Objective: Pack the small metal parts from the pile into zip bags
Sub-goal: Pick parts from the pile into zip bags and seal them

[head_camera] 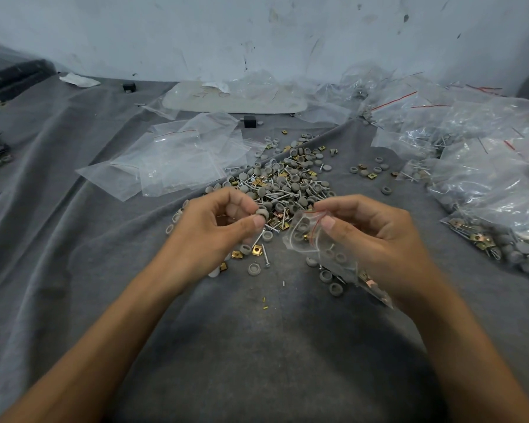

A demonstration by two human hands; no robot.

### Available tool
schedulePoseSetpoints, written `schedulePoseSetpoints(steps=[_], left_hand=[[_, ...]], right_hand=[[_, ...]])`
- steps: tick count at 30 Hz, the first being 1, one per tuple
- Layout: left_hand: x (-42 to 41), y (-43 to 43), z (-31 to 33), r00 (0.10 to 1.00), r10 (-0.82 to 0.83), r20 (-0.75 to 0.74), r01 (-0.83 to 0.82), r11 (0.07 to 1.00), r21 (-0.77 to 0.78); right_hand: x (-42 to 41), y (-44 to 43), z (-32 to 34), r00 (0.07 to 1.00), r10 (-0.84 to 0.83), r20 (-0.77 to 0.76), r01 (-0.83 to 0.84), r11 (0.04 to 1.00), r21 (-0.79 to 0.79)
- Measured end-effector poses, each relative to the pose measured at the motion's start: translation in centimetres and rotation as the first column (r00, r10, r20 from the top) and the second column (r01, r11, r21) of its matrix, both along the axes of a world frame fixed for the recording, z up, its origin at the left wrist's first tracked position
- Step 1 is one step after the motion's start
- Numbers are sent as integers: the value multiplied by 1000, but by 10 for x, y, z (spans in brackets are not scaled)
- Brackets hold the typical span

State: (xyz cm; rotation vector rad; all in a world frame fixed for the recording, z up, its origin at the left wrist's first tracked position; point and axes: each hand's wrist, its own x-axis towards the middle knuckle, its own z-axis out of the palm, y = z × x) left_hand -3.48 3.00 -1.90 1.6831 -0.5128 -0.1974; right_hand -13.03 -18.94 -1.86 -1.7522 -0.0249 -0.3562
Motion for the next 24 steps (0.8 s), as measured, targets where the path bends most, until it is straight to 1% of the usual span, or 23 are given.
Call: schedulePoseSetpoints(steps=[5, 9, 13, 16, 19, 22, 24], left_hand=[[-5, -5, 0, 999, 16, -34, -19, 996, -91], [-13, -18, -5, 999, -26, -29, 20, 982, -188], [-19, -30, -9, 998, -67, 7, 67, 974, -217], [-22, -34, -10, 996, -63, 64, 74, 981, -178], [-22, -31, -10, 996, -42, 73, 51, 989, -137], [-20, -25, -8, 988, -54, 147, 55, 998, 2], [-13, -16, -4, 978, -28, 208, 14, 998, 68]], right_hand=[[0, -4, 1, 999, 15, 39, -17, 998, 61], [1, -2, -2, 999, 25, 27, -26, 999, 31], [2, 1, -2, 999, 31, 14, -32, 999, 33], [2, 0, -2, 999, 30, 26, -31, 999, 20], [2, 0, -2, 999, 33, 33, -34, 999, 34], [1, -1, -2, 999, 27, 32, -28, 999, 30], [1, -1, -1, 999, 16, 40, -17, 999, 39]])
